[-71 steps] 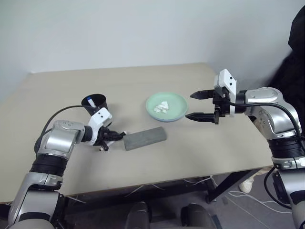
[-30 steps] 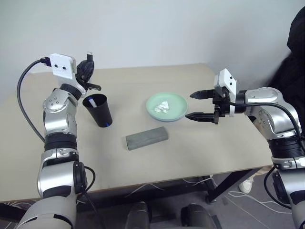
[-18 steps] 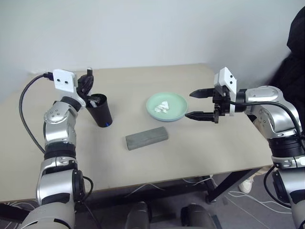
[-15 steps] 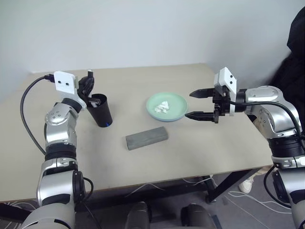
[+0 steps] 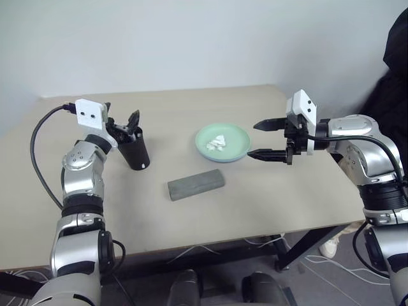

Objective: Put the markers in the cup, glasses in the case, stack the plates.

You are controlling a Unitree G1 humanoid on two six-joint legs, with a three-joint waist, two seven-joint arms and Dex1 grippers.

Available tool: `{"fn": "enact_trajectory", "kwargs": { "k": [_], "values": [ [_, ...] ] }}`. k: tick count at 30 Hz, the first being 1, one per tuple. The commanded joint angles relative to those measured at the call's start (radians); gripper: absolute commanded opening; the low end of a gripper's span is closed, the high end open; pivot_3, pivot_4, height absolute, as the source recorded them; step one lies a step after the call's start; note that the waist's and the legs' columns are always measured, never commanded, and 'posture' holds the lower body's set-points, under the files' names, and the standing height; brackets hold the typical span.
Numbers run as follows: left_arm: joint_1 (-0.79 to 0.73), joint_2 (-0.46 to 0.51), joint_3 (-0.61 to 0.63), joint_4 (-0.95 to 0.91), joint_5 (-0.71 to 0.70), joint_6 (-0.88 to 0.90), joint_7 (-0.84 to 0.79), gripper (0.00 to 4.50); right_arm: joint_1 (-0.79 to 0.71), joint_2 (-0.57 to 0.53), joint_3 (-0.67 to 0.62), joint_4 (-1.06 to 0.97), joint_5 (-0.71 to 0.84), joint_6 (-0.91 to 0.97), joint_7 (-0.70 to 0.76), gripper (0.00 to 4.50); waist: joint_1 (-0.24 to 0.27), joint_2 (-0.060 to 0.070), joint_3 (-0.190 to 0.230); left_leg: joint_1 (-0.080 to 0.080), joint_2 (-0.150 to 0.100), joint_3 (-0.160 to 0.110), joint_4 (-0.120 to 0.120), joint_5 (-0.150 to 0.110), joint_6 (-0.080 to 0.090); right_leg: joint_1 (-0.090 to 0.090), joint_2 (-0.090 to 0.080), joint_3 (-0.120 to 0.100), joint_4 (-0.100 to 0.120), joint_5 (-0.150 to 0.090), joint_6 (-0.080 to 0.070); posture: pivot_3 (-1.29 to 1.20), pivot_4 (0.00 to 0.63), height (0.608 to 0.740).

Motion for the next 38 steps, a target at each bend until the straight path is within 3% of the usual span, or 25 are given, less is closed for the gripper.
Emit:
{"fn": "enact_trajectory", "kwargs": {
  "k": [1, 4, 8, 11, 13, 22, 26, 29, 33, 34, 35, 36, 37, 38],
  "values": [
    [-0.015, 0.015, 0.016, -0.08, -0.034, 0.034, -0.025, 4.46, -0.019, 0.001, -0.024, -0.022, 0.008, -0.011, -0.01, 4.5, 0.0, 0.0, 0.0, 0.0, 0.0, 0.0, 0.0, 0.0, 0.0, 0.0, 0.0, 0.0, 0.0, 0.0, 0.0, 0.0, 0.0, 0.712],
    [0.021, 0.065, 0.009, -0.232, -0.098, 0.171, -0.141, 4.46, -0.013, -0.004, -0.029, -0.034, 0.013, -0.003, -0.015, 4.5, 0.0, 0.0, 0.0, 0.0, 0.0, 0.0, 0.0, 0.0, 0.0, 0.0, 0.0, 0.0, 0.0, 0.0, 0.0, 0.0, 0.0, 0.712],
    [0.156, 0.322, 0.029, -0.51, -0.205, 0.396, -0.427, 4.46, -0.001, -0.02, -0.04, -0.052, 0.017, 0.017, -0.023, 4.5, -0.018, -0.002, 0.0, -0.001, 0.0, 0.001, -0.004, 0.0, -0.001, -0.004, 0.0, 0.001, 0.0, 0.001, -0.001, 0.0, 0.0, 0.712],
    [0.225, 0.448, 0.106, -0.54, -0.254, 0.496, -0.494, 4.46, 0.023, -0.038, -0.052, -0.069, 0.024, 0.025, -0.025, 4.5, -0.025, -0.002, 0.0, 0.0, 0.0, 0.001, -0.006, 0.0, -0.001, -0.006, 0.0, 0.001, -0.001, 0.001, -0.002, 0.0, 0.0, 0.712],
    [0.298, 0.478, 0.13, -0.565, -0.263, 0.509, -0.53, 4.46, 0.033, -0.04, -0.055, -0.078, 0.025, 0.034, -0.035, 4.5, -0.026, 0.003, 0.0, 0.001, 0.0, 0.001, -0.007, 0.0, -0.001, -0.006, -0.001, 0.001, -0.002, 0.001, -0.002, 0.0, 0.0, 0.712],
    [0.518, 0.373, 0.187, -0.8, -0.357, 0.652, -0.471, 4.46, 0.026, -0.03, -0.049, -0.029, 0.027, 0.045, -0.039, 4.5, -0.005, 0.001, 0.0, 0.0, 0.007, -0.001, -0.009, 0.0, -0.001, -0.007, -0.003, -0.016, -0.009, 0.009, -0.012, 0.0, 0.0, 0.712],
    [0.614, 0.319, 0.209, -0.915, -0.385, 0.689, -0.424, 4.46, 0.022, -0.012, -0.052, 0.007, 0.031, 0.064, -0.058, 4.5, -0.004, 0.003, 0.0, 0.0, 0.008, -0.001, -0.023, 0.0, -0.001, -0.005, -0.002, -0.022, -0.04, 0.039, -0.012, 0.0, 0.0, 0.712],
    [0.665, 0.249, 0.205, -0.979, -0.389, 0.687, -0.365, 4.46, 0.045, -0.006, -0.049, 0.015, 0.032, 0.078, -0.066, 4.5, -0.004, 0.004, 0.0, 0.001, 0.008, -0.002, -0.024, 0.0, -0.001, -0.007, -0.002, -0.023, -0.044, 0.05, -0.014, 0.0, 0.0, 0.712],
    [0.69, 0.196, 0.185, -1.016, -0.375, 0.682, -0.318, 4.46, 0.06, -0.006, -0.055, 0.013, 0.035, 0.087, -0.074, 4.5, -0.001, 0.005, 0.0, -0.001, 0.01, -0.008, -0.037, 0.0, -0.001, -0.003, 0.001, -0.035, -0.071, 0.073, -0.019, 0.0, 0.0, 0.712],
    [0.694, 0.188, 0.178, -1.017, -0.37, 0.676, -0.312, 4.46, 0.065, -0.002, -0.058, 0.011, 0.038, 0.089, -0.081, 4.5, 0.001, 0.0, -0.001, -0.005, 0.015, -0.006, -0.045, 0.0, -0.001, -0.002, 0.001, -0.037, -0.07, 0.079, -0.02, 0.0, 0.0, 0.712],
    [0.696, 0.183, 0.174, -1.018, -0.367, 0.672, -0.308, 4.46, 0.068, 0.0, -0.06, 0.008, 0.039, 0.09, -0.085, 4.5, 0.003, -0.01, -0.001, -0.008, 0.028, 0.01, -0.051, 0.0, -0.001, -0.007, -0.006, -0.041, -0.043, 0.071, -0.023, 0.0, 0.0, 0.712],
    [0.696, 0.177, 0.171, -1.02, -0.365, 0.672, -0.301, 4.46, 0.071, 0.003, -0.062, 0.006, 0.041, 0.092, -0.091, 4.5, 0.002, -0.018, 0.0, 0.001, 0.03, 0.034, -0.056, 0.001, -0.003, -0.008, -0.01, -0.041, 0.01, 0.028, -0.044, 0.0, 0.0, 0.712],
    [0.692, 0.173, 0.17, -1.02, -0.367, 0.678, -0.292, 4.46, 0.073, 0.007, -0.064, 0.001, 0.044, 0.097, -0.099, 4.5, 0.002, -0.025, 0.002, 0.017, 0.023, 0.053, -0.056, 0.002, -0.003, -0.012, -0.012, -0.03, 0.031, -0.004, -0.042, 0.0, 0.0, 0.712],
    [0.685, 0.168, 0.164, -1.014, -0.364, 0.68, -0.284, 4.46, 0.077, 0.013, -0.067, -0.001, 0.049, 0.099, -0.105, 4.5, 0.002, -0.025, 0.002, 0.026, 0.022, 0.06, -0.044, 0.0, -0.008, -0.019, -0.017, -0.024, 0.041, -0.011, -0.047, 0.0, 0.0, 0.712]
  ]
}}
